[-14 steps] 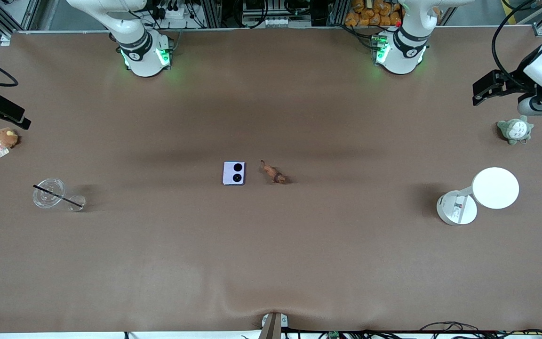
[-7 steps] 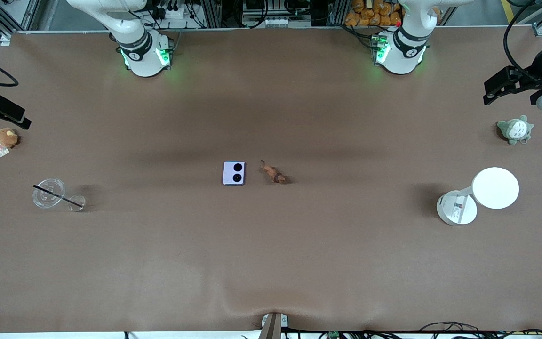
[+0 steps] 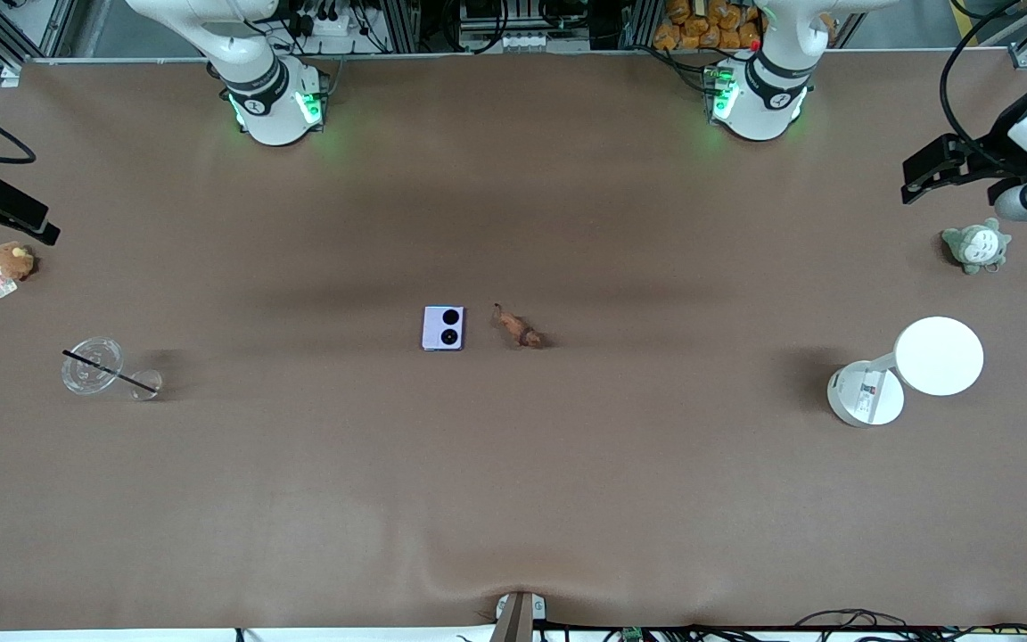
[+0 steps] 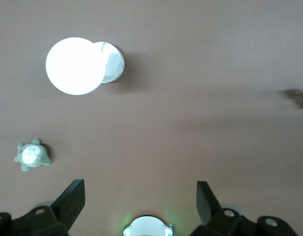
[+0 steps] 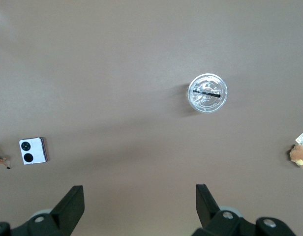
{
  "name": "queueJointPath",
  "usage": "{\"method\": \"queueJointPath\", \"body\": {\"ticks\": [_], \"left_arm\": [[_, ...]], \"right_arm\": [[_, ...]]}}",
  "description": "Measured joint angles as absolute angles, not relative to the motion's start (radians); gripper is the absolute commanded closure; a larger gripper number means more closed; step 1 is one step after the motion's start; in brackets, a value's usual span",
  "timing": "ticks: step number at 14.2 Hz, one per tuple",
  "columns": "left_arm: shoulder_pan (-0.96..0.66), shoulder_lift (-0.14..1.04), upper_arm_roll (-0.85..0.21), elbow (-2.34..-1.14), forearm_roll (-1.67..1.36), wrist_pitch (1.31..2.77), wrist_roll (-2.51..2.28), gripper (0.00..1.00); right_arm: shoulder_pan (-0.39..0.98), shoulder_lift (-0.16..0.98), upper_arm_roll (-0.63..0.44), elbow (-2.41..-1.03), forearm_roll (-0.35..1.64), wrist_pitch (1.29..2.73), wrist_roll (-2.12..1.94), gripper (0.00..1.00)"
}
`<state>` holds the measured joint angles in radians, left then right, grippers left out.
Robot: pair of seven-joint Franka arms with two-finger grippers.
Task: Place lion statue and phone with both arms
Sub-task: 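Reach the left gripper over the brown lion figurine beside the phone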
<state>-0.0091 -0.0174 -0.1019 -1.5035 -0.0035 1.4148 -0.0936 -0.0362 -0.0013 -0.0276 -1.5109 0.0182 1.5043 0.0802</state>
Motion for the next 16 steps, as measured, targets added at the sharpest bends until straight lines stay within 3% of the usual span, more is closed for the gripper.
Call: {"method": "queueJointPath", "body": {"ticks": [3, 7, 16], "left_arm": [[-0.026, 0.007, -0.117, -1.507, -0.056, 1.438, -0.169, 0.0], [-0.09, 0.11, -0.176, -1.509, -0.063, 1.575, -0.311, 0.0], [-0.36, 0.362, -0.191, -1.509, -0.061, 1.839, -0.792, 0.0]], "right_arm": [[-0.036, -0.001, -0.027, -1.511, 0.018, 1.504, 0.08, 0.0], [-0.036, -0.001, -0.027, -1.511, 0.018, 1.504, 0.08, 0.0], [-0.032, -0.001, -0.023, -1.512, 0.018, 1.508, 0.082, 0.0]]}}
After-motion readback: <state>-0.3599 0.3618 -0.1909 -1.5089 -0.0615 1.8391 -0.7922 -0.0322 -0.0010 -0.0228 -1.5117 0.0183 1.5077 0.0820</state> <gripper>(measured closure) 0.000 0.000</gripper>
